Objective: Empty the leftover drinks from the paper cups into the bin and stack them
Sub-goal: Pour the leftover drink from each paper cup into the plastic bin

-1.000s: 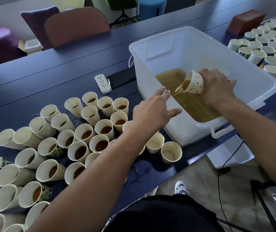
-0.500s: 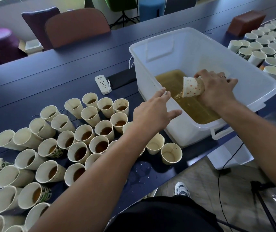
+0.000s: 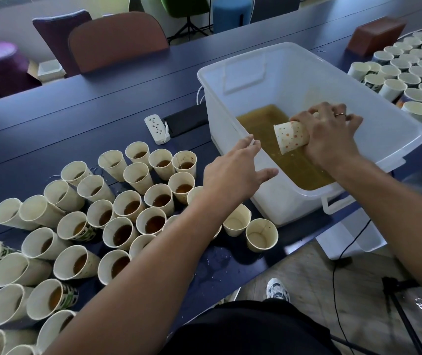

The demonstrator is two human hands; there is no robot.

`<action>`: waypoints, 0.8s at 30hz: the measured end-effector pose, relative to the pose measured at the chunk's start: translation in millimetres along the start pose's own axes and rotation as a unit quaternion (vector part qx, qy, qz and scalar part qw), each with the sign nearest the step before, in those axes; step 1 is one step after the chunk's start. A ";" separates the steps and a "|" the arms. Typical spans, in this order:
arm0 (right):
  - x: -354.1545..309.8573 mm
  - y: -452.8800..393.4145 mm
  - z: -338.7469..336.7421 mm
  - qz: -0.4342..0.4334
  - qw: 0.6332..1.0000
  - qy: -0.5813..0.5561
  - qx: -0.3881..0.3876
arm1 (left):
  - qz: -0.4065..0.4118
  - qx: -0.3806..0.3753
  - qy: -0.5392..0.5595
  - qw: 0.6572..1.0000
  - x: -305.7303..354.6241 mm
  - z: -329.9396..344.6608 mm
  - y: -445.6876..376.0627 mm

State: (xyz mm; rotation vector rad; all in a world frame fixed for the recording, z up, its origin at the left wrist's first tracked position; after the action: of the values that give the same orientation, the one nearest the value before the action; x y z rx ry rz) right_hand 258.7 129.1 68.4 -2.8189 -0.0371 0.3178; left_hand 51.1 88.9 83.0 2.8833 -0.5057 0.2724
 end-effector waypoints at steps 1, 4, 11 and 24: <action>-0.6 0.2 0.7 -0.002 1.000 0.000 -0.003 | 0.000 0.000 -0.001 1.000 0.1 -0.4 0.2; 0.3 -0.8 0.1 -0.008 1.000 -0.005 0.012 | 0.000 0.000 -0.001 1.000 0.6 -0.9 0.5; 1.8 -1.9 -0.8 -0.017 0.999 -0.020 0.036 | -0.001 0.002 0.010 1.000 0.2 -1.2 0.4; 3.5 -2.1 -2.1 -0.005 0.997 -0.056 0.058 | 0.000 0.007 0.022 1.000 -0.1 1.1 -1.5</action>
State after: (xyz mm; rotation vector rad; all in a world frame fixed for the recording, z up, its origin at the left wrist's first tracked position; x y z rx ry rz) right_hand 262.7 130.7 70.2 -2.6827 -0.0547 0.4605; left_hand 51.7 90.1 81.7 2.8849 -0.4986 0.3389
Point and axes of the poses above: each hand's wrist, its own y-axis away from the middle knuckle, its own z-axis out of the palm, x = y × z, the point moved 4 cm from there along -y, towards the middle knuckle, and after that the axes turned 13 degrees about -y, right-handed, at the moved point
